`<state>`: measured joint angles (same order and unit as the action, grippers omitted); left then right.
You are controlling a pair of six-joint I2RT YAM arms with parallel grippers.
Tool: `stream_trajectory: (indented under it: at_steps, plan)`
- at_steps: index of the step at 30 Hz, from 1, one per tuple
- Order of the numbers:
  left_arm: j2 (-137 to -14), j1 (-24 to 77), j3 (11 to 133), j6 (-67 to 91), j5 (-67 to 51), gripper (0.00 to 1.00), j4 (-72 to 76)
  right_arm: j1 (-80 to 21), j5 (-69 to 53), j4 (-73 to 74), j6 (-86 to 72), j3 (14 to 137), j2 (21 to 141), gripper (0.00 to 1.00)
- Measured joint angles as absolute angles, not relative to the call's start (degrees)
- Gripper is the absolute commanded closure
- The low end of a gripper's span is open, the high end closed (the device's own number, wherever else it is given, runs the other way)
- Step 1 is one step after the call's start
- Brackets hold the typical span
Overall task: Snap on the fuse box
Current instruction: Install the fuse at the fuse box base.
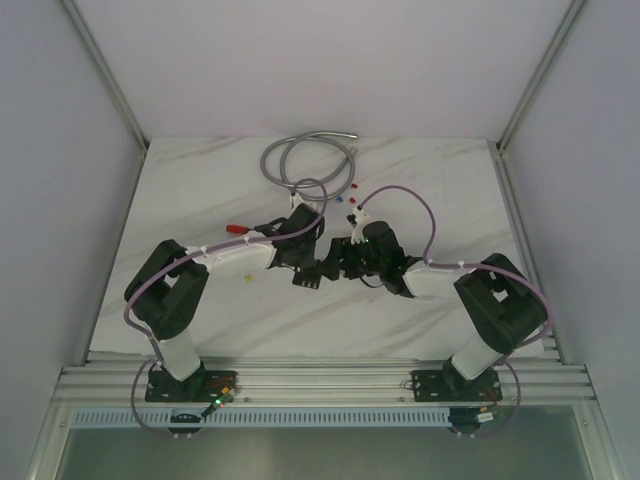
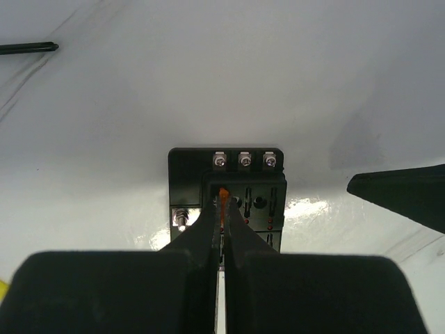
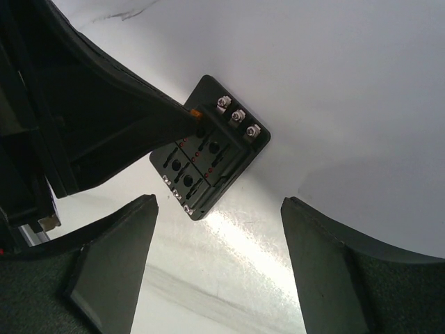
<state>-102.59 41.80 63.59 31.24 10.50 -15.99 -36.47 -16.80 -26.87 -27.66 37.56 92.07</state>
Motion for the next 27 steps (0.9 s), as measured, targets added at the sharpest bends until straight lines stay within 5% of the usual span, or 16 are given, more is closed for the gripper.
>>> stream_trajectory:
  at_steps: [27]
  plan:
    - [-97.5, 43.9, 56.3, 35.0, 12.4, 1.00, -9.9, -36.5, -18.3, -27.0, -28.7, 37.9, 93.4, 0.21]
